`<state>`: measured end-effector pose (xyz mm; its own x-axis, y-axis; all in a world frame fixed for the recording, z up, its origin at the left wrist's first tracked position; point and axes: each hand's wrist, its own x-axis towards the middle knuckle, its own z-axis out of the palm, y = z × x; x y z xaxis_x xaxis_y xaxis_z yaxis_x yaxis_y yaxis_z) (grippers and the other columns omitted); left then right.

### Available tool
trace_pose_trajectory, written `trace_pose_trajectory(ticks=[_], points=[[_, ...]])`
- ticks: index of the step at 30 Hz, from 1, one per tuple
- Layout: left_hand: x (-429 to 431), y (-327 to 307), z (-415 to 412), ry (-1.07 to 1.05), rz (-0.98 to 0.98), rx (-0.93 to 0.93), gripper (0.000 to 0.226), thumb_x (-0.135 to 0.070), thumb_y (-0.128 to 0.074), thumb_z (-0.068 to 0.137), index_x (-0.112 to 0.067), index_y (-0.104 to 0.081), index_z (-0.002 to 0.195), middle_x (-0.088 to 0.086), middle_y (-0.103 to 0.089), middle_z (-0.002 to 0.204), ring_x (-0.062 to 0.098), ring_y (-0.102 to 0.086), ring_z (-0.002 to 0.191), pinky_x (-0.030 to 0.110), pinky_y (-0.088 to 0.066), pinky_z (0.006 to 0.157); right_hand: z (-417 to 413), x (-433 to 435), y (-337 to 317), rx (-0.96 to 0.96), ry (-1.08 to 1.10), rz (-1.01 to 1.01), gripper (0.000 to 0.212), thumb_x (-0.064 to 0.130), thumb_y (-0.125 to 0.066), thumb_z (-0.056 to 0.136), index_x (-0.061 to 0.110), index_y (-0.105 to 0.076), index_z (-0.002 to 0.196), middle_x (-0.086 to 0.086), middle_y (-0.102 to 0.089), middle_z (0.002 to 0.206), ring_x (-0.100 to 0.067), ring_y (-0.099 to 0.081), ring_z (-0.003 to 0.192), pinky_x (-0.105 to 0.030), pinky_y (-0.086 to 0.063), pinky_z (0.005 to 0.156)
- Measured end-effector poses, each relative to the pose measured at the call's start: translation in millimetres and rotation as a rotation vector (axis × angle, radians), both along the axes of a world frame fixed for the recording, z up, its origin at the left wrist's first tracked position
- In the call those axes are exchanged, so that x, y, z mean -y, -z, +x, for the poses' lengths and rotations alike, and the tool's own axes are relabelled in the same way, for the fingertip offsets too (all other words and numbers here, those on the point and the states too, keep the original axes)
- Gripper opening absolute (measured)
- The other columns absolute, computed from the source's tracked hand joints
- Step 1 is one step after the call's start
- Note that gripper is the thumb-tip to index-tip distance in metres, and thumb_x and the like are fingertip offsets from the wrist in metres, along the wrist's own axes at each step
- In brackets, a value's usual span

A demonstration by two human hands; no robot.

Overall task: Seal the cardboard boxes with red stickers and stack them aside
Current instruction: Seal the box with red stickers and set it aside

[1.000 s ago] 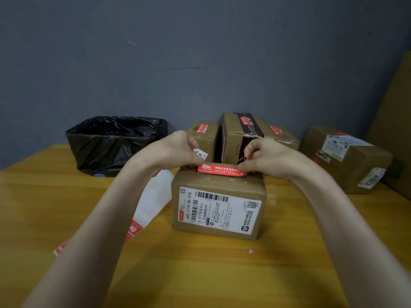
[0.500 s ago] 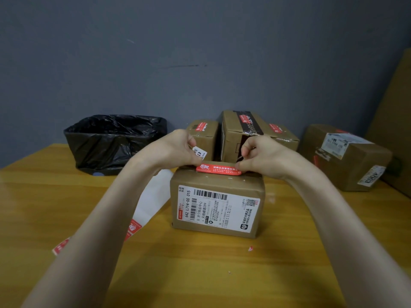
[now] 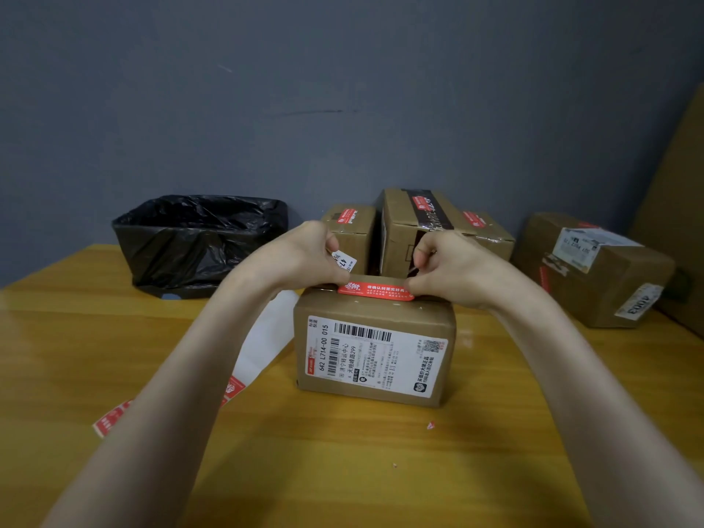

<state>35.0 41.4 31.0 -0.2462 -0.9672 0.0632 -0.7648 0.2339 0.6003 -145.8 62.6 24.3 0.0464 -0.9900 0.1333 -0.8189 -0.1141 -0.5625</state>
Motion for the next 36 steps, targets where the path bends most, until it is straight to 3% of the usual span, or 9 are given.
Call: trace_pose_trajectory(ticks=[3,10,16,21,26,29,32,36], points=[[0,0,0,0.000,-0.010,0.008,0.022,-0.014,-0.071,0.078,-0.018,-0.050,0.082,0.009,-0.070,0.094,0.021,-0.066,0.092,0.040,-0.051,0.089,0,0,0,-0.007,0.002,-0.004,0.025,0.020,-0.074,0.073,0.024,-0.049,0.074,-0.003,-0.061,0.096,-0.018,-0.057,0.086,-0.027,-0.042,0.066],[5,2,1,0.001,-0.019,0.044,0.034,-0.017,-0.072,0.077,-0.015,-0.049,0.102,0.005,-0.068,0.098,0.019,-0.063,0.094,0.035,-0.050,0.088,2,1,1,-0.039,0.009,-0.011,0.025,0.022,-0.075,0.071,0.024,-0.050,0.074,-0.003,-0.060,0.099,-0.019,-0.057,0.088,-0.029,-0.046,0.070],[7,4,2,-0.002,-0.039,0.083,0.030,-0.018,-0.072,0.074,-0.019,-0.048,0.091,0.006,-0.064,0.102,0.020,-0.062,0.094,0.029,-0.048,0.079,4,-1,-1,-0.108,-0.005,-0.011,0.026,0.024,-0.074,0.070,0.024,-0.049,0.076,-0.001,-0.058,0.100,-0.018,-0.058,0.089,-0.032,-0.049,0.073],[9,5,4,0.011,-0.047,0.100,0.028,-0.018,-0.072,0.075,-0.018,-0.050,0.092,0.007,-0.064,0.105,0.020,-0.062,0.095,0.029,-0.048,0.078,0,-1,-1,-0.148,-0.013,-0.031,0.026,0.028,-0.074,0.069,0.022,-0.049,0.074,0.002,-0.055,0.085,-0.015,-0.051,0.076,-0.029,-0.039,0.059],[10,6,4,0.005,-0.109,0.069,0.016,-0.028,-0.064,0.085,-0.018,-0.054,0.080,0.004,-0.065,0.091,0.017,-0.061,0.085,0.027,-0.046,0.068,-6,-1,0,-0.034,-0.017,-0.004,0.025,0.033,-0.072,0.076,0.019,-0.052,0.075,0.001,-0.055,0.075,-0.014,-0.049,0.070,-0.027,-0.037,0.056],[11,12,0,-0.018,-0.159,0.053,0.034,-0.044,-0.060,0.086,-0.015,-0.056,0.068,0.003,-0.065,0.077,0.015,-0.060,0.075,0.030,-0.046,0.066,1,-1,3,0.036,0.038,-0.089,0.026,0.039,-0.067,0.081,0.020,-0.050,0.076,0.004,-0.053,0.075,-0.010,-0.048,0.068,-0.026,-0.034,0.054],[12,19,-6,-0.029,-0.216,0.122,0.055,-0.056,-0.062,0.077,-0.002,-0.059,0.075,0.011,-0.066,0.081,0.021,-0.062,0.077,0.039,-0.049,0.070,11,-1,8,0.016,0.059,-0.095,0.035,0.050,-0.066,0.077,0.020,-0.048,0.079,0.006,-0.051,0.074,-0.005,-0.045,0.065,-0.026,-0.031,0.052],[13,21,-7,-0.024,-0.181,0.152,0.054,-0.055,-0.069,0.072,-0.003,-0.056,0.083,0.008,-0.063,0.089,0.022,-0.061,0.087,0.038,-0.049,0.074,11,2,12,-0.084,0.053,-0.039,0.036,0.051,-0.066,0.077,0.022,-0.045,0.077,0.008,-0.048,0.077,-0.004,-0.042,0.066,-0.025,-0.030,0.052]])
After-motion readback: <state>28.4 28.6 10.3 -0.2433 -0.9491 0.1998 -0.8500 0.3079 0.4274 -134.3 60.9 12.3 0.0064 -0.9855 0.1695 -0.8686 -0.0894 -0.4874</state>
